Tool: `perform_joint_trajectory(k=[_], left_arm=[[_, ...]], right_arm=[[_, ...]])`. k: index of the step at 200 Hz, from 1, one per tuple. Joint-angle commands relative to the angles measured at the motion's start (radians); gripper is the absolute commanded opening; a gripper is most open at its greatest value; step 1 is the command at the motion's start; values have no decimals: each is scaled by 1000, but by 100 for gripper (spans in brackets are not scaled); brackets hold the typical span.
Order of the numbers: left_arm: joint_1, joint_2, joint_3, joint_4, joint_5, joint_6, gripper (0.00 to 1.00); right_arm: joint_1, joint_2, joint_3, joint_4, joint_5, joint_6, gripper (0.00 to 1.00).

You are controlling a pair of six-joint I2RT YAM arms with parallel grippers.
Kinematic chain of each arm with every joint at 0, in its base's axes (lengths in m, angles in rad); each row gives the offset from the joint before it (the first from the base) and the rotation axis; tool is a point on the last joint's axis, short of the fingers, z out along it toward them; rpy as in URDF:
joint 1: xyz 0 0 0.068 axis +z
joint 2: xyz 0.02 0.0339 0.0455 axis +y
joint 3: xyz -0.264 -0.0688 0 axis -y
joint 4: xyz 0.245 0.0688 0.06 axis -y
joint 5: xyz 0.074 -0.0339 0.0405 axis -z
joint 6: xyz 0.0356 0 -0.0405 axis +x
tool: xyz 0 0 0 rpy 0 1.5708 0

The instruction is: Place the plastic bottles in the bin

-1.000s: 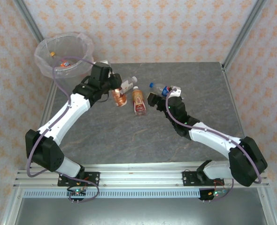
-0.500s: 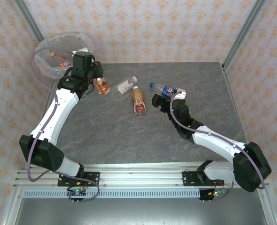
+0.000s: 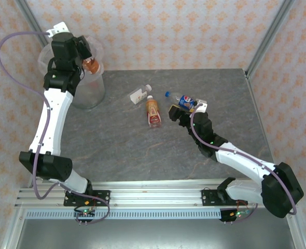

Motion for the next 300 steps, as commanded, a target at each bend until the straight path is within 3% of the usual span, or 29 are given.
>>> perform_joint_trajectory(k=[1, 55, 150, 226, 255, 300], left_arm=[[28, 65, 74, 16, -61, 39, 40], [81, 166, 161, 51, -83, 4, 40], [145, 443, 437, -133, -68, -6, 40], [159, 587, 592, -295, 24, -46, 42], [159, 605, 597, -303, 26, -57, 47], [159, 623, 615, -313, 80, -65, 62]], right_arm=[[-5, -24, -13, 25, 8, 2, 99], [-7, -30, -10, 8, -2, 13, 99], [-7, -31, 25, -55, 0, -6, 99], [-7, -31, 46, -78, -54, -34, 99], [-7, -31, 82, -139, -69, -44, 99], [-7, -34, 71, -120, -54, -30, 99]])
